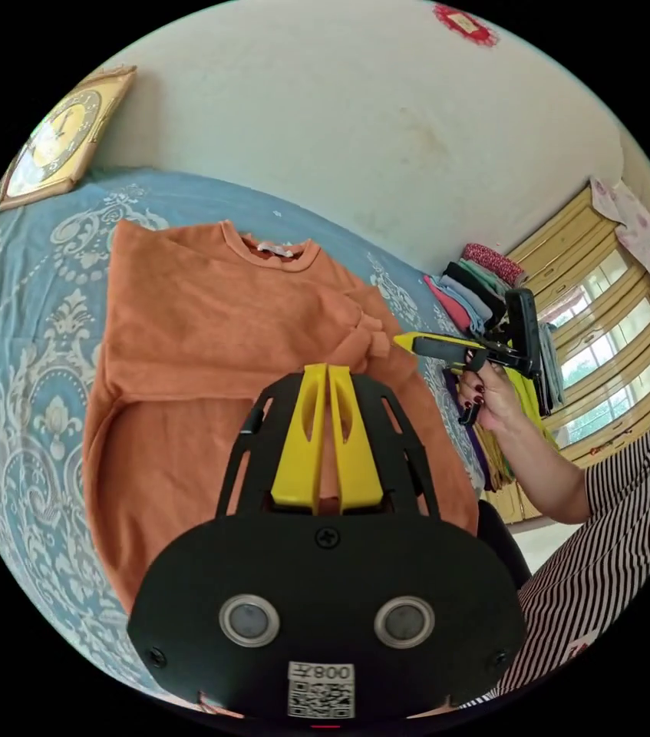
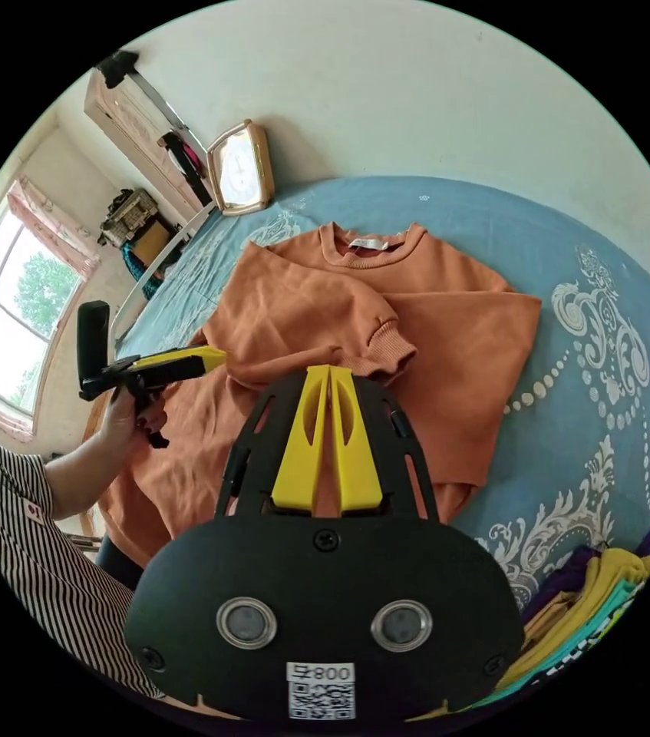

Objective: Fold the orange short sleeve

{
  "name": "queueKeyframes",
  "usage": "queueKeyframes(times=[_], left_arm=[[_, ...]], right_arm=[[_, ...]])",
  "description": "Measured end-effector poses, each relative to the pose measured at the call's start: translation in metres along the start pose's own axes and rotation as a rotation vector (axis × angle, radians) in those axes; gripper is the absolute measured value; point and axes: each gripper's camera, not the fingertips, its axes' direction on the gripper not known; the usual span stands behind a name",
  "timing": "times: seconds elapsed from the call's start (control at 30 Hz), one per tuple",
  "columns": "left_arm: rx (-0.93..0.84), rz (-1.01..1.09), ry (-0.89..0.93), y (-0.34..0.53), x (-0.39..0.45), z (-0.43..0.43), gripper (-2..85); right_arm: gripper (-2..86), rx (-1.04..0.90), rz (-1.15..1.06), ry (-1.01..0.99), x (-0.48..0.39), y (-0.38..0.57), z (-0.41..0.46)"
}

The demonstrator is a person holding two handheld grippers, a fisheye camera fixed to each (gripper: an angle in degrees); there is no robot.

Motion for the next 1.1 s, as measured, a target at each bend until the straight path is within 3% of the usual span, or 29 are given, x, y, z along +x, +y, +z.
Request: queueKeyframes(times=[0.17, 0.43, 0.63, 1.1], left_arm=[[-0.038, -0.159, -0.048, 0.08, -0.022, -0.081, 2.2], [-0.096, -0.431, -0.1, 0.213, -0.034, -0.188, 8.7], [-0.078, -0.63, 0.04, 0.306, -0.055, -0.229, 12.9], [-0.24, -0.589, 0.164, 0.393, -0.03, -0.244, 11.4]], right_arm=[[0.3, -0.056, 0.047, -0.068, 0.015, 0.076, -0.036], [1.4, -0.162, 0.308, -0.16, 0.033, 0.256, -0.076], [6.5, -0.186, 0.446, -0.236, 0.046, 0.352, -0.078], [9.1, -0.397, 0.494, -0.149, 0.085, 0.428, -0.022]])
